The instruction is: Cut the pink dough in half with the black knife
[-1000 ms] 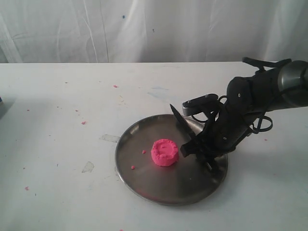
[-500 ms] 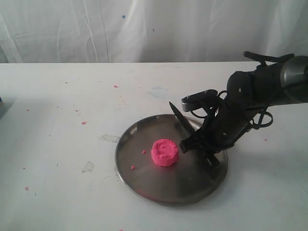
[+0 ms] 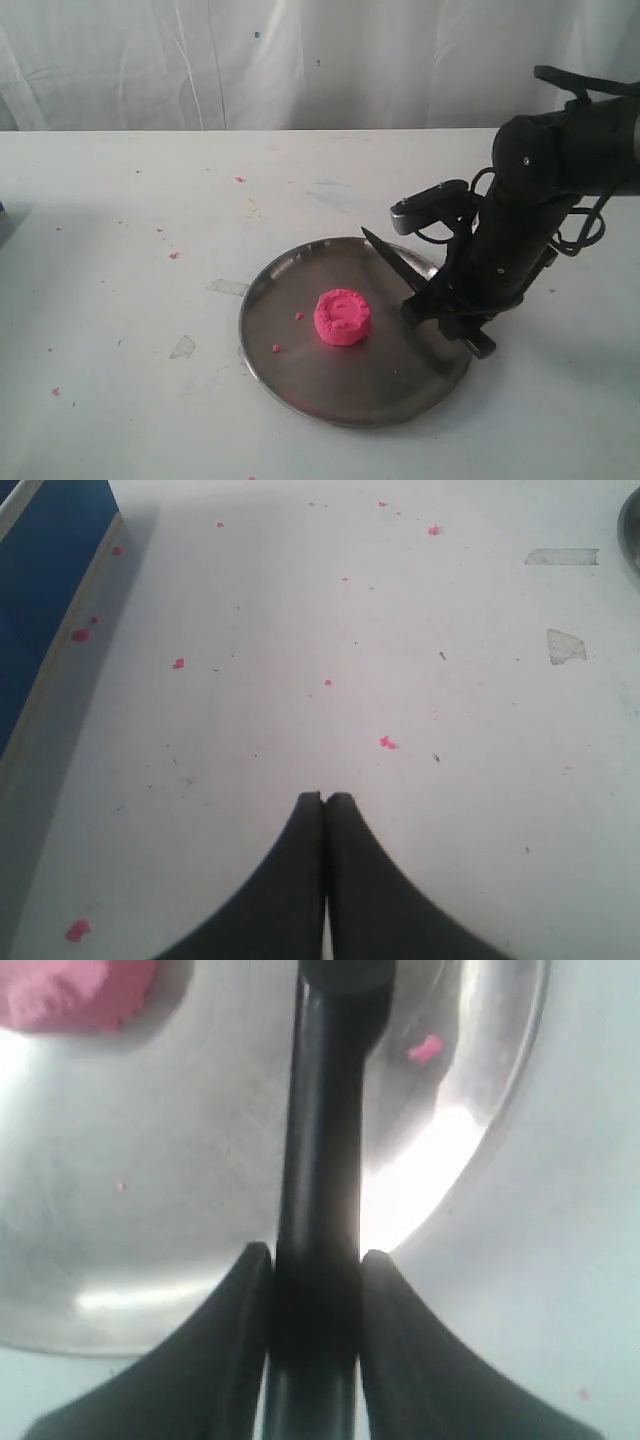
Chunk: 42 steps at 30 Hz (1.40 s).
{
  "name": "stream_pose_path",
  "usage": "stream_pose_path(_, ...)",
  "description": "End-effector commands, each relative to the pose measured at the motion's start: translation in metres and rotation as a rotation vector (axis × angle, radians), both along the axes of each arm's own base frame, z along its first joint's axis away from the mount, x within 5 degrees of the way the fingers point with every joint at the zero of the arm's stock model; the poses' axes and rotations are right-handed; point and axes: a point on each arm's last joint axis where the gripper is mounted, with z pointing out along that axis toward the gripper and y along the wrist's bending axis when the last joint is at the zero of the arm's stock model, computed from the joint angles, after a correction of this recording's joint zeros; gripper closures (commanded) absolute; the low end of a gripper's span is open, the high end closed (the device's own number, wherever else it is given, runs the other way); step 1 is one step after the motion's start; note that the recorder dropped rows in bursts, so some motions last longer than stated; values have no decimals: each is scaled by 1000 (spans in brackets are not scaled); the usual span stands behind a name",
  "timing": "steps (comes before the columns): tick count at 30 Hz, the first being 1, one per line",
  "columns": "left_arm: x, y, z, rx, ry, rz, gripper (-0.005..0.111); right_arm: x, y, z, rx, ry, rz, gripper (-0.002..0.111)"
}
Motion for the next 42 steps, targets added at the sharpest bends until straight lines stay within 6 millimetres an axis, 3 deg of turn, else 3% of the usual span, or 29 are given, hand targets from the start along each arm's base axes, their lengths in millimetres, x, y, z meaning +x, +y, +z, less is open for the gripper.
stream_pose_path(1,-1,0,-3,-4,19,3,107,-10,-7,-2,-61,69,5,108)
stream_pose_path(11,-1,0,-3,-4,19,3,107,-29,-15,-22,-95,148,-26,108)
stream_pose_path(16,-1,0,-3,-4,19,3,107,-28,-13,-22,-75,133,-36,107)
stream_pose_path(24,-1,0,-3,-4,19,3,107,-25,-9,-22,-20,108,-67,93)
stream_pose_path(42,-1,0,-3,-4,19,3,107,-23,-5,-21,18,95,-92,93)
